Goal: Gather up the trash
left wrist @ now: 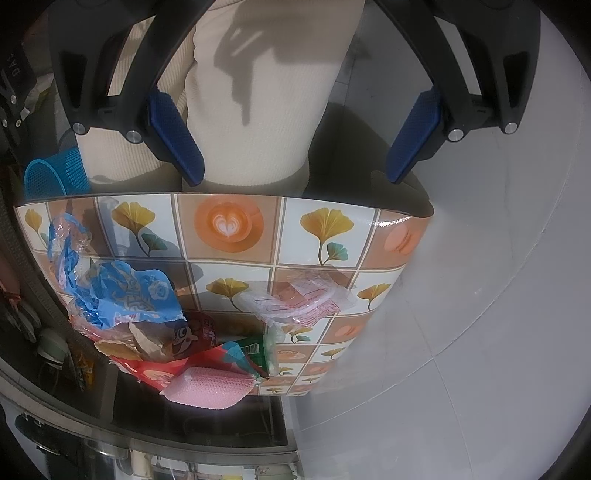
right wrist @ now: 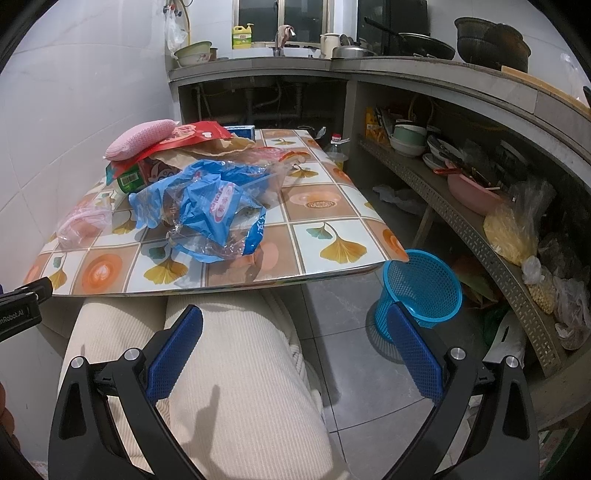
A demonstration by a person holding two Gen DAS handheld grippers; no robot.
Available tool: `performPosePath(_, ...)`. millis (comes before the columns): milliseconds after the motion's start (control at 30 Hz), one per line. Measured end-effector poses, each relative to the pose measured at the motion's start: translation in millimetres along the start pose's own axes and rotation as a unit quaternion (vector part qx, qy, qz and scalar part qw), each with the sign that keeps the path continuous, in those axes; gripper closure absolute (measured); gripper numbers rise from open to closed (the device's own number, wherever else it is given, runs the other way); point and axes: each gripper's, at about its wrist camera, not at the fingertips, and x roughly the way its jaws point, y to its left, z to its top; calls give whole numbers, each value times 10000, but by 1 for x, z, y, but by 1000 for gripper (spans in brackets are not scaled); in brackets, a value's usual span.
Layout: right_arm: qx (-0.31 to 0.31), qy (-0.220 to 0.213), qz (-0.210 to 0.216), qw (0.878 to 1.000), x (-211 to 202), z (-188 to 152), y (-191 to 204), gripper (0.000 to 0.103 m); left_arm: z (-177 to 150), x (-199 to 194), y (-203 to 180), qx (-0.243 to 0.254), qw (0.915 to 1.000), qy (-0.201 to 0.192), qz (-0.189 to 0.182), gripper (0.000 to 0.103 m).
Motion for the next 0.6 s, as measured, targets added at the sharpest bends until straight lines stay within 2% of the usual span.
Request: performPosePath(600, 6, 2, 7, 10000, 1, -2, -1, 6, -1, 1, 0, 5, 10000, 20, 21, 8)
